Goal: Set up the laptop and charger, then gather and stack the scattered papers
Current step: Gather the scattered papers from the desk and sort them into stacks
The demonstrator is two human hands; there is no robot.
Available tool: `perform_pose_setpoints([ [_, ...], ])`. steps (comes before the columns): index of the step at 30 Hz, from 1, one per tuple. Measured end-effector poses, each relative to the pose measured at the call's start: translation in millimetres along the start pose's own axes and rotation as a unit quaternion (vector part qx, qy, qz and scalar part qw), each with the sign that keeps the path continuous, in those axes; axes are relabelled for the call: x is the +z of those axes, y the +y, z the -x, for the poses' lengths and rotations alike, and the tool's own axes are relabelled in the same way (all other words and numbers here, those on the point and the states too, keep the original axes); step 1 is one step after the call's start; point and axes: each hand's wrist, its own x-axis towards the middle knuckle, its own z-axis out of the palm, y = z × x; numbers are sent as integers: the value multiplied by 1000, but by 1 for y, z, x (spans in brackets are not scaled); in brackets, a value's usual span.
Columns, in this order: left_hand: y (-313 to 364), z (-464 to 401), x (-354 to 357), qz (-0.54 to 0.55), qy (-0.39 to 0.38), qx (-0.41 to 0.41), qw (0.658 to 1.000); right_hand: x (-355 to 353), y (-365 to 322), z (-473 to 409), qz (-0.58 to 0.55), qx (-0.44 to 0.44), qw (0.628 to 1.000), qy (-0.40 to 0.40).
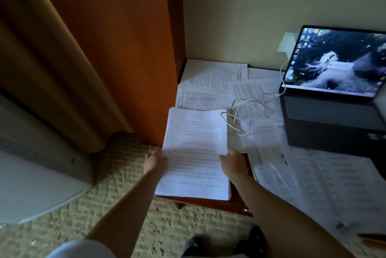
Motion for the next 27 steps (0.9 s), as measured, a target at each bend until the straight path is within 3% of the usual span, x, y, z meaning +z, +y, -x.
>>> perform_pose_setpoints([
  [4,1,3,9,29,-20,-16,999,-1,3,2,93,-9,995,40],
  [11,5,3,6,6,-27,-17,999,-3,1,4,109,-33,991,68],
  [15,16,25,1,-97,49,0,994,-10,2,17,68,-73,994,46],
  [19,43,58,6,-110,108,72,985,-33,3,30,27,-100,994,33],
  [23,81,96,32,-71,61,151,984,-70,17,36,-11,-115,993,34],
  [27,124,157,69,-13,24,157,987,-122,56,44,-35,-127,991,40],
])
